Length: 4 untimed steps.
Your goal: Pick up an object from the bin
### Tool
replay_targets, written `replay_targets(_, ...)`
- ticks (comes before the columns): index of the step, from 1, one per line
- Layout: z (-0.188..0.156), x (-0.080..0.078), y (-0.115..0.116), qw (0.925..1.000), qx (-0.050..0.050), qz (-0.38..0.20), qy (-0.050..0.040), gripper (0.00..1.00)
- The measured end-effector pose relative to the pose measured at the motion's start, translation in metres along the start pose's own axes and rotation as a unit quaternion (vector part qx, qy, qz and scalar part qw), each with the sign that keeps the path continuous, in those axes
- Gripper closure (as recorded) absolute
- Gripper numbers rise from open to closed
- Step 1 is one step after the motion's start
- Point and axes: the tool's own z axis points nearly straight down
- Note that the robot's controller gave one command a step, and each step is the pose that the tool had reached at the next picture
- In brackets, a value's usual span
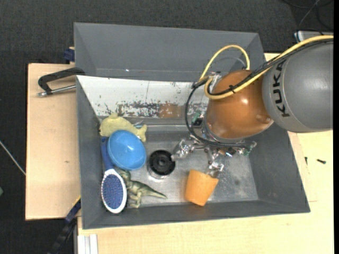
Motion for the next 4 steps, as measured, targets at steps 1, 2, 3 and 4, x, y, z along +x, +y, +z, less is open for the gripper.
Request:
replay_targets(1,0.005,-0.024,0.026,0.9993,0.002,-0.036,-0.0041,0.0)
replay_targets(2,0.005,-0.025,0.027,0.9993,0.002,-0.036,-0.005,1.0)
replay_targets(3,-0.103,-0.033,0.032,0.9983,-0.011,-0.057,0.0041,1.0)
replay_targets(4,-0.027,-0.033,0.03,0.9976,-0.018,-0.065,0.0103,1.0)
